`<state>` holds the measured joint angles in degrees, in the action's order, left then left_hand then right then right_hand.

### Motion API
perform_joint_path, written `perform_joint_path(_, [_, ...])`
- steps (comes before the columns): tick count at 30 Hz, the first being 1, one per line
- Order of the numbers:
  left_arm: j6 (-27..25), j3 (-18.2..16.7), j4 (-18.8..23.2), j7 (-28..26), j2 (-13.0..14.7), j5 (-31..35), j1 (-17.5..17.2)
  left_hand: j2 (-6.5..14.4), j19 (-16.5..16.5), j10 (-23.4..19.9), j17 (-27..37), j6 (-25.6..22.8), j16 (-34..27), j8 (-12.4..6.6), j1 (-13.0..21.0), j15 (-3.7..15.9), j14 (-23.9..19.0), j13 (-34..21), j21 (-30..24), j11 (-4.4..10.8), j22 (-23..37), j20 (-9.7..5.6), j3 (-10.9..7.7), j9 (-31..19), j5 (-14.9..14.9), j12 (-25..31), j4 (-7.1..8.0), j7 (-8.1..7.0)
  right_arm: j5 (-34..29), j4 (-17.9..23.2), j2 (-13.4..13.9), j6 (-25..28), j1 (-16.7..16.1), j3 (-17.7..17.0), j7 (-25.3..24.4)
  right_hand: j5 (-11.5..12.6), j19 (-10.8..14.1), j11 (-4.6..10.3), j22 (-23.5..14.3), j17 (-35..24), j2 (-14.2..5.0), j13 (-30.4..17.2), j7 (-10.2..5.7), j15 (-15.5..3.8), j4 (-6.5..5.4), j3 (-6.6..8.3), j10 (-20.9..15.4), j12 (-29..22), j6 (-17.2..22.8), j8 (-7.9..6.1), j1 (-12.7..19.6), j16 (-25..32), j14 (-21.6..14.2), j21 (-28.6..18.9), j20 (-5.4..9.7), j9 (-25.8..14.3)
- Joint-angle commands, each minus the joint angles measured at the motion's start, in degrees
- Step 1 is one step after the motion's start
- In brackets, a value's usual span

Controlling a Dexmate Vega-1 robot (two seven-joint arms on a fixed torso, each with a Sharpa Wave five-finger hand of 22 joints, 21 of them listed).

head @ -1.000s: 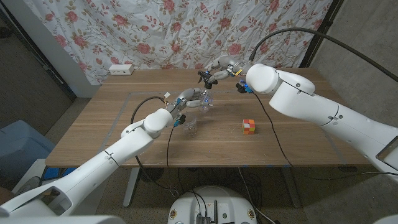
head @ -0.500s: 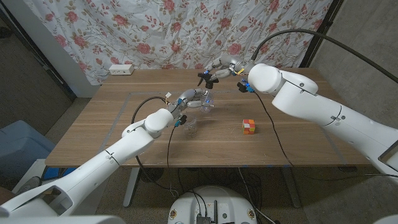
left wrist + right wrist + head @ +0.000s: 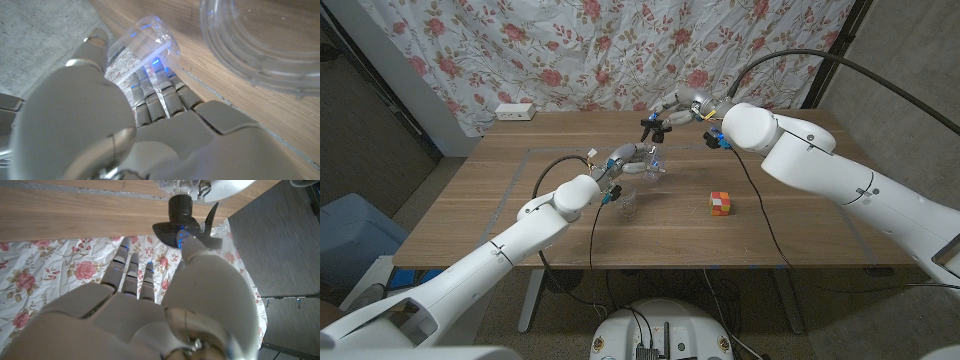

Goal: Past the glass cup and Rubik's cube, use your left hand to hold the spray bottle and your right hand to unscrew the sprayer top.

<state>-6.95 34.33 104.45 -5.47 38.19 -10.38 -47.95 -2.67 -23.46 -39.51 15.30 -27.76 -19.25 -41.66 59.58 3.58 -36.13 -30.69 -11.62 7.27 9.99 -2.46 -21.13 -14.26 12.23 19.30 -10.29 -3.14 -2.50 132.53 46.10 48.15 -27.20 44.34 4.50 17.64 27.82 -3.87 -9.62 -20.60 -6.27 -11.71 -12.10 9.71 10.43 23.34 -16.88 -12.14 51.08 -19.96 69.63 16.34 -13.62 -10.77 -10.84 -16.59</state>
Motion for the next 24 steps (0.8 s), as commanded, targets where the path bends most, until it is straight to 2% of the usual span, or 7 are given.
perform_joint_path(1, [-0.2, 0.2, 0.2, 0.2, 0.0, 0.1, 0.1, 8.5, -0.5, -2.0, 0.3, -4.2, 0.1, -4.57, -3.2, 7.92, -0.4, -0.3, -0.3, 1.58, 0.3, -2.66, -0.75, -0.1, 0.1, -0.2, 0.44, -0.09, 0.6, 1.8, 1.0, 0.0, -1.6, -1.6, -1.0, 0.4, -0.1, 0.69, -0.1, -0.3, 0.45, -0.2, 0.01, -0.40, 0.22, -0.24, -0.2, -0.5, 1.1, -0.52, 1.2, 0.4, -0.4, -0.3, 0.18, -0.2])
perform_joint_path(7, [-0.1, 0.0, 0.5, -0.1, 0.1, 0.1, -0.3, 8.5, -0.5, -2.0, 0.3, -4.1, 0.2, -4.60, -3.1, 7.92, -0.3, -0.4, -0.3, 1.59, 0.3, -2.64, -0.78, 0.0, 0.1, -0.2, 0.40, -0.13, 0.7, 2.6, 1.4, 0.2, -2.0, -1.8, -1.4, 0.5, -0.2, 1.13, -0.1, -0.5, 0.73, -0.2, 0.01, -0.61, 0.26, -0.34, -0.4, -0.6, 2.1, -0.84, 1.8, 0.5, -0.2, -0.2, 0.06, -0.1])
perform_joint_path(11, [0.0, 0.0, 0.5, -0.1, 0.2, 0.2, -0.3, 8.5, -0.5, -2.0, 0.3, -4.1, 0.2, -4.64, -3.2, 7.90, -0.4, -0.4, -0.3, 1.52, 0.3, -2.63, -0.79, 0.0, 0.1, -0.2, 0.41, -0.08, 0.6, 2.8, 1.6, 0.7, -1.6, -1.5, -1.0, 0.6, -0.3, 1.84, -0.1, -0.8, 0.84, -0.2, 0.07, -0.75, 0.08, -0.52, -0.8, -0.6, 4.2, -1.54, 2.5, 0.7, 0.0, -0.2, 0.16, 0.0])
perform_joint_path(24, [0.5, -0.1, 0.3, 0.2, 0.2, 0.3, -0.1, 8.5, -0.6, -2.0, 0.3, -4.1, 0.3, -4.77, -3.2, 7.88, -0.4, -0.5, -0.4, 1.55, 0.3, -2.66, -0.77, 0.1, 0.0, -0.4, 0.41, -0.11, 0.3, 3.1, 2.0, 0.8, -1.4, -1.5, -1.1, 0.9, -0.9, 2.62, -0.2, -1.2, 0.51, -0.2, 0.04, -1.60, -0.06, -0.57, -1.1, -0.6, 5.3, -1.76, 3.6, 0.8, 0.4, -0.1, 0.09, 0.3])
